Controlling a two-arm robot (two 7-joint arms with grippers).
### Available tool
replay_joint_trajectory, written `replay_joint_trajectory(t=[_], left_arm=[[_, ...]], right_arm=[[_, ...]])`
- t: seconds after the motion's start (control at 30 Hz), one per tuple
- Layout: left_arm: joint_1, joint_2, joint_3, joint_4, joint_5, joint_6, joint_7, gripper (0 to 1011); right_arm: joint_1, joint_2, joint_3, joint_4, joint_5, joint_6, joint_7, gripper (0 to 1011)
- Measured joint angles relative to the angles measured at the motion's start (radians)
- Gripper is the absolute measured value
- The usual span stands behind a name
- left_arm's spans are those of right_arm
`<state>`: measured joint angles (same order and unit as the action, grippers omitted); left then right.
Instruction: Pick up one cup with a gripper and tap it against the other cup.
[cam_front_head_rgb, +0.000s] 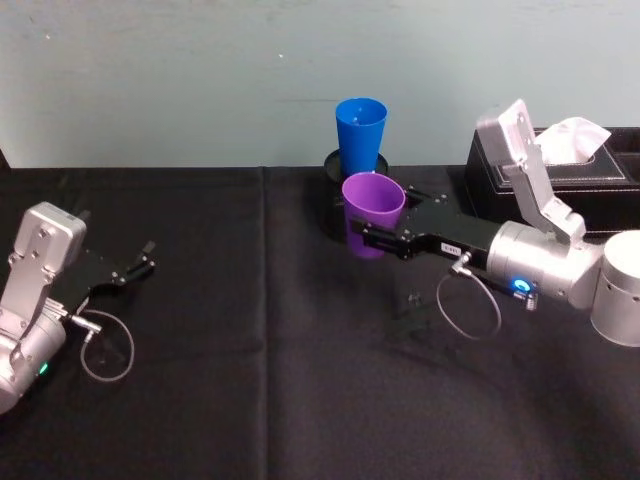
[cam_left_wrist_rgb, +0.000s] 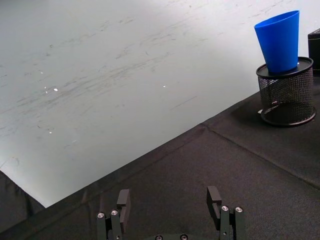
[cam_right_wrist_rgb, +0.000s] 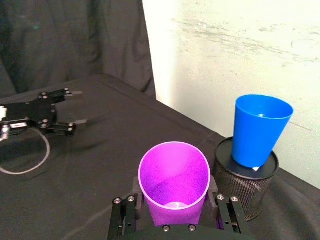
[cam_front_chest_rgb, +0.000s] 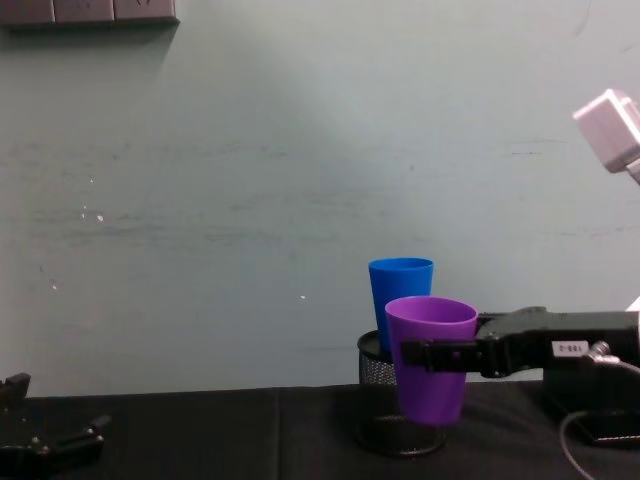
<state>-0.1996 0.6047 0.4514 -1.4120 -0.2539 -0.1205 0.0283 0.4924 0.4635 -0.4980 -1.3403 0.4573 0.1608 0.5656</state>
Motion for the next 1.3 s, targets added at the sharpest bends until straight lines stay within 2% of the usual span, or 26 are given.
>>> replay_joint_trajectory(t=[0.23,0.4,0.77,1.3], left_arm=[[0.000,0.000,0.000,0.000,0.000,0.000,0.000,1000],[0.000,0.000,0.000,0.000,0.000,0.000,0.000,1000],[0.000,0.000,0.000,0.000,0.000,0.000,0.000,1000],[0.000,0.000,0.000,0.000,0.000,0.000,0.000,1000]], right_arm=[[0.079,-0.036,-0.014,0.086,-0.008,0.034,-0.003,726],[0.108,-0.054,-0.015,0.124,-0.007,0.039,-0.003,726],[0.152,-0.091,-0.016,0.199,0.004,0.038,0.001,726],[0.201,-0.117,-0.014,0.259,0.002,0.029,0.004,726]])
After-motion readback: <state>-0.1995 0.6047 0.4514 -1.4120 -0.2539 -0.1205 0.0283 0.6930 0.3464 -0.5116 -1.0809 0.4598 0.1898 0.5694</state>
